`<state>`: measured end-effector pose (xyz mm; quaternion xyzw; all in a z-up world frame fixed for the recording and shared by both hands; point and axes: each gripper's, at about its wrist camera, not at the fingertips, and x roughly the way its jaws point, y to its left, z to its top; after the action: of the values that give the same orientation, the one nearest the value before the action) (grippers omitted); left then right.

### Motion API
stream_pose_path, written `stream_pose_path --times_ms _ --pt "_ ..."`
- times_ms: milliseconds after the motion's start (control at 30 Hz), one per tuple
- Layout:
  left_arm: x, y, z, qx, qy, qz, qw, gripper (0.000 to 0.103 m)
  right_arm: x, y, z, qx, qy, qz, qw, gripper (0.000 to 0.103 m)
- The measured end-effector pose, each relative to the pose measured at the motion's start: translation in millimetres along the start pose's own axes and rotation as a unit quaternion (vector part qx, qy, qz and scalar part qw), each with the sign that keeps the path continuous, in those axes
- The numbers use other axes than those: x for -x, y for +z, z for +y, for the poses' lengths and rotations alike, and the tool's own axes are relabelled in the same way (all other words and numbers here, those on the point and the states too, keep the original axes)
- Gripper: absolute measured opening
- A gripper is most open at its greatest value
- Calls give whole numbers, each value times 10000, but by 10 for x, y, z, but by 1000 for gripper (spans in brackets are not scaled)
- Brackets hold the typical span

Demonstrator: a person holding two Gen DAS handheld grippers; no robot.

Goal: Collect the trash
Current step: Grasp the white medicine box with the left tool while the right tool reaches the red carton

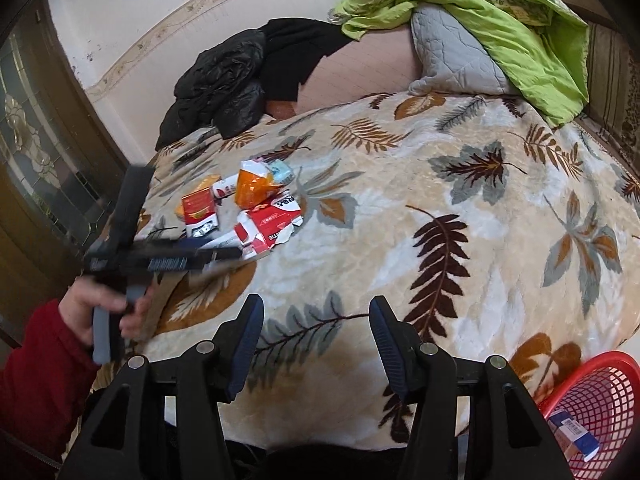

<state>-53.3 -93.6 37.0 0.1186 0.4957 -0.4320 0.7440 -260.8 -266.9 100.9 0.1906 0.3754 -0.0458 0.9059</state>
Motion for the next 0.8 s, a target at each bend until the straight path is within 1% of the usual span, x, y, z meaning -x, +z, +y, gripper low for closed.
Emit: stream_pose_path --times_ms 67,100,233,300,333,367,400,433,500,533,633,700,767,800 --pt "9 -112 -156 -163 -75 40 9998 77 -57 35 -31 -42 17 27 10000 59" --pt "12 -142 -200 -200 -40 3 9998 77 -75 45 -34 -50 33 37 10000 59" --pt "-109 -129 -284 -185 474 -61 9987 77 -194 127 -15 -104 166 107 9998 59" --pt "-196 -91 -304 -138 847 -100 9963 76 -232 161 0 -111 225 134 9996 59" --pt "-204 -77 -310 -134 921 -134 9956 73 -255 188 7 -116 236 127 9996 59" --pt "-200 -82 -336 -158 1042 -214 9942 60 -268 202 14 -111 238 119 9996 59" --pt "-196 -80 -342 -161 1111 -247 9934 51 -289 220 18 -98 251 117 9996 59" --pt "-168 -95 -328 -105 1140 -285 9930 51 -318 244 25 -77 268 131 9995 60" --pt "-66 -187 -274 155 1057 -375 9936 51 -400 297 32 -75 322 170 9993 62" --pt "-28 -225 -260 195 1058 -405 9934 51 -473 336 42 -88 399 217 9989 63" --pt "166 -467 -208 416 1071 -534 9919 51 -690 438 97 -66 667 295 9973 64" --pt "296 -612 -159 617 1040 -659 9905 51 -853 500 131 -50 801 333 9962 69" --pt "397 -724 -102 807 1109 -805 9873 51 -1088 595 171 -13 907 390 9951 70" --pt "448 -784 -52 946 1187 -930 9840 51 -1191 637 181 25 903 414 9951 70"
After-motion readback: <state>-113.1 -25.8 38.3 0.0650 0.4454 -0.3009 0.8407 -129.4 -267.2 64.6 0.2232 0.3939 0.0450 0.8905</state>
